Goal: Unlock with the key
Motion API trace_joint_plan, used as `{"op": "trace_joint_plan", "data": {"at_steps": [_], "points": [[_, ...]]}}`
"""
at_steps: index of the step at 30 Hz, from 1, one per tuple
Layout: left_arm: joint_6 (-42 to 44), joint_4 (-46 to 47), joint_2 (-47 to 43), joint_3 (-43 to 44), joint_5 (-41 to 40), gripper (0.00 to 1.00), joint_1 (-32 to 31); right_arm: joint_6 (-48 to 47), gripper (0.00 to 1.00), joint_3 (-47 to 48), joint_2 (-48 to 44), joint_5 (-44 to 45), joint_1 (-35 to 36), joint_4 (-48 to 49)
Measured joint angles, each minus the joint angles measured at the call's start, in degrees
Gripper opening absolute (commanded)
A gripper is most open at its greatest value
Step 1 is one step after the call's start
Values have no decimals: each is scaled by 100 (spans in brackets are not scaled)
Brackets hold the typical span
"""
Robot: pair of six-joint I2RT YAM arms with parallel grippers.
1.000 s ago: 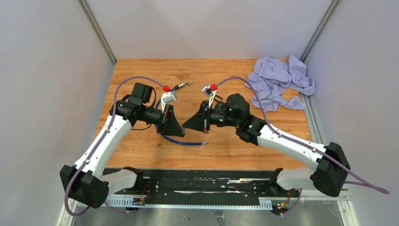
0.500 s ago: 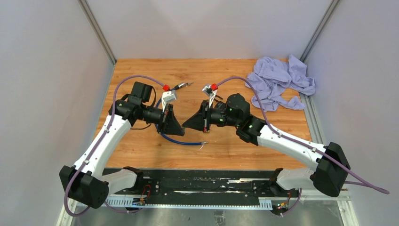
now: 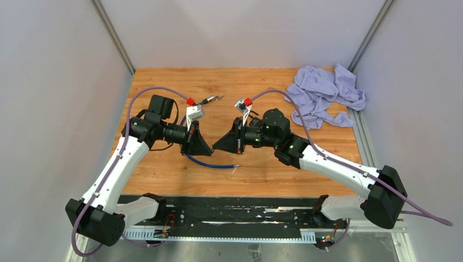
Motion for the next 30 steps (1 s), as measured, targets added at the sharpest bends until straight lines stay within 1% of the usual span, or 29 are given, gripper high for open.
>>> {"op": "trace_joint_plan", "data": {"at_steps": [2, 5, 8, 10, 12, 15, 18, 21, 24, 28, 30], "points": [[-72, 0, 28, 2, 44, 0, -2, -24, 13, 2, -2, 0, 2, -28], [-205, -2, 109, 9, 114, 0, 0, -94, 18, 11, 0, 4, 26, -142], [-284, 11, 146, 33, 125, 0, 0, -177, 21, 26, 0, 0, 39, -302], [-295, 35, 146, 76, 85, 0, -2, -221, 26, 28, 0, 0, 57, -417], [-275, 72, 133, 87, -7, 0, 0, -297, 31, 50, 0, 0, 79, -555], [-118, 87, 94, 87, -258, 0, -2, -389, 35, 125, -9, 2, 83, -737], [247, 76, 9, 111, -651, 0, -2, -483, 38, 162, -118, 31, 81, -957], [892, -17, -98, 302, -1172, 0, -13, -538, 44, 177, -352, 129, 55, -1137], [1902, -79, -273, 525, -1827, 0, -195, -538, 47, 177, -610, 199, -28, -1226], [3801, -144, -682, 533, -2835, 0, -719, -404, 48, 214, -802, 308, -271, -1250], [4955, -155, -933, 428, -3351, 0, -992, -267, 51, 227, -809, 354, -415, -1244]]}}
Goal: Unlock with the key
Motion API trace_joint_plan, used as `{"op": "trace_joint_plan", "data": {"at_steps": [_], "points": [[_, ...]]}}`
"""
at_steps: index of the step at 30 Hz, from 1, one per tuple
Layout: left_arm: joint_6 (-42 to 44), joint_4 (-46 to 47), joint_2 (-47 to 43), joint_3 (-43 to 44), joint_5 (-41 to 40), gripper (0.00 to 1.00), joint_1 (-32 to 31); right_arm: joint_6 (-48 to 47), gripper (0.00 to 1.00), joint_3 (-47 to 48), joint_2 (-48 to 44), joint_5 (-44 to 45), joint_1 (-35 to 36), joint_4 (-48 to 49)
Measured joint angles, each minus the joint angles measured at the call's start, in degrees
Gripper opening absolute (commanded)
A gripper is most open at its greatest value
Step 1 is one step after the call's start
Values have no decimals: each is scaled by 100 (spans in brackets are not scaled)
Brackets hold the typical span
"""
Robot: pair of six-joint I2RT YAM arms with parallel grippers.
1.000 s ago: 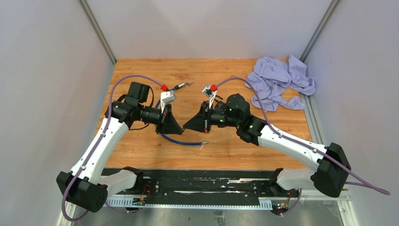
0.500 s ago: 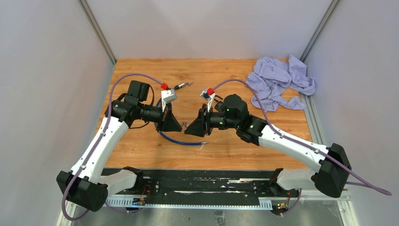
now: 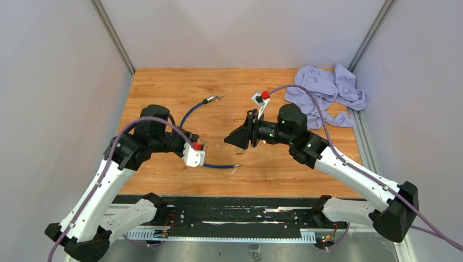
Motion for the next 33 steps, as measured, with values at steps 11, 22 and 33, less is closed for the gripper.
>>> {"op": "trace_joint_plan", "data": {"at_steps": [11, 22, 33], "points": [[4406, 986, -1526, -1550, -887, 0, -369, 1121, 58, -4, 605, -413, -372, 1016], [4946, 3497, -1910, -2618, -439, 0, -369, 2977, 52, -490, 1436, -981, -380, 3536], [4948, 4251, -2044, -2651, -354, 0, -369, 4780, 45, -680, 2586, -1060, -378, 6352]]}}
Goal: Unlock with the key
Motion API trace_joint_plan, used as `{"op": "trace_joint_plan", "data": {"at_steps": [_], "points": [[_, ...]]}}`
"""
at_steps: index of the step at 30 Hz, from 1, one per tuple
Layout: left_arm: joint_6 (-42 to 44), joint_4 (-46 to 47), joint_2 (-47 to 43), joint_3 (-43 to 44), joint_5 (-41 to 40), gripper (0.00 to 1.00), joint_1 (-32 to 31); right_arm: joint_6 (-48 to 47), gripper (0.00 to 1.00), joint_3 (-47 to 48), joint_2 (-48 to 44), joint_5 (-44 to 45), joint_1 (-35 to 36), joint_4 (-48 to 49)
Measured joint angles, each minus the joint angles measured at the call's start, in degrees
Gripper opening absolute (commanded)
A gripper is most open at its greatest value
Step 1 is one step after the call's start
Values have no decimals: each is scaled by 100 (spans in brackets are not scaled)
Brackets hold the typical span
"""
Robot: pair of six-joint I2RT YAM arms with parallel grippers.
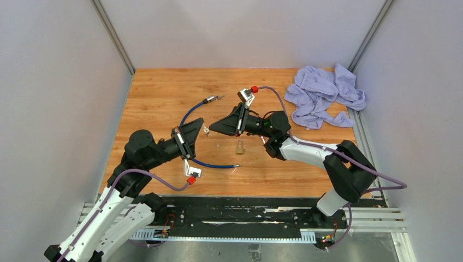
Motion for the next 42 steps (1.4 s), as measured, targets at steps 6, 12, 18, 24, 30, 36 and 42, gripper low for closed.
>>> {"op": "trace_joint_plan", "data": {"at_steps": [6, 12, 18, 24, 30, 36, 42], "points": [[0, 20, 0, -7, -24, 0, 0, 326, 38, 0, 57, 9, 37, 608], [0, 37, 2, -9, -57, 0, 0, 415, 35, 0, 59, 9, 105, 732], [0, 52, 2, -9, -109, 0, 0, 428, 30, 11, 133, 17, 173, 767], [0, 74, 2, -9, -160, 0, 0, 439, 23, 114, 321, 72, 201, 774], [0, 74, 2, -9, -173, 0, 0, 494, 23, 164, 424, 157, 267, 831], [0, 74, 2, -9, -190, 0, 0, 560, 17, 245, 448, 175, 337, 863], [0, 83, 2, -9, -247, 0, 0, 579, 1, 269, 450, 212, 345, 850]]}}
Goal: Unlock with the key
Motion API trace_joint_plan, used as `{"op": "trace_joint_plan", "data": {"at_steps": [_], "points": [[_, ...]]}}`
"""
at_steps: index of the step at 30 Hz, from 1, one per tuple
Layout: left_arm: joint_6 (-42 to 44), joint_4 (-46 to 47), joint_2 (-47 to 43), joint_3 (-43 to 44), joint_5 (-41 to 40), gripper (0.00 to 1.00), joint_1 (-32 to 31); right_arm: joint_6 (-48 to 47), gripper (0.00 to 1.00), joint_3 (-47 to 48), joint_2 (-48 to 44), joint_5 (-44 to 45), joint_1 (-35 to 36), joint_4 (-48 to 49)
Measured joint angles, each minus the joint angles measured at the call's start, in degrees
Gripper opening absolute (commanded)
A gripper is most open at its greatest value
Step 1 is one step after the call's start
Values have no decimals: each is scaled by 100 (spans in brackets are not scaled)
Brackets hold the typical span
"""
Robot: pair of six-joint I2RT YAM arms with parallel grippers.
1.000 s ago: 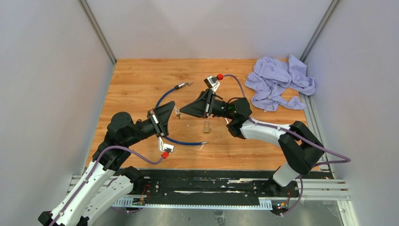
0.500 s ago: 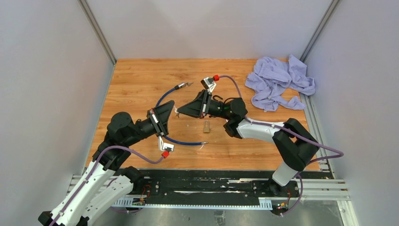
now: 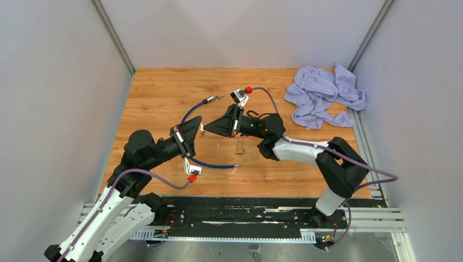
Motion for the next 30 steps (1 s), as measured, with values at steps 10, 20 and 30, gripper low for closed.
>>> {"op": "trace_joint_plan", "data": {"at_steps": [10, 20, 30], "points": [[2, 2, 0, 0, -52, 35, 0, 2, 1, -26, -7, 7, -22, -2], [-92, -1025, 260, 455, -463, 67, -22, -1528, 1, -173, -1172, -463, -323, -2406], [-3965, -3008, 1469, 1930, -400, 62, 7, -4610, 1, 586, -2162, -219, -350, -6688]]}}
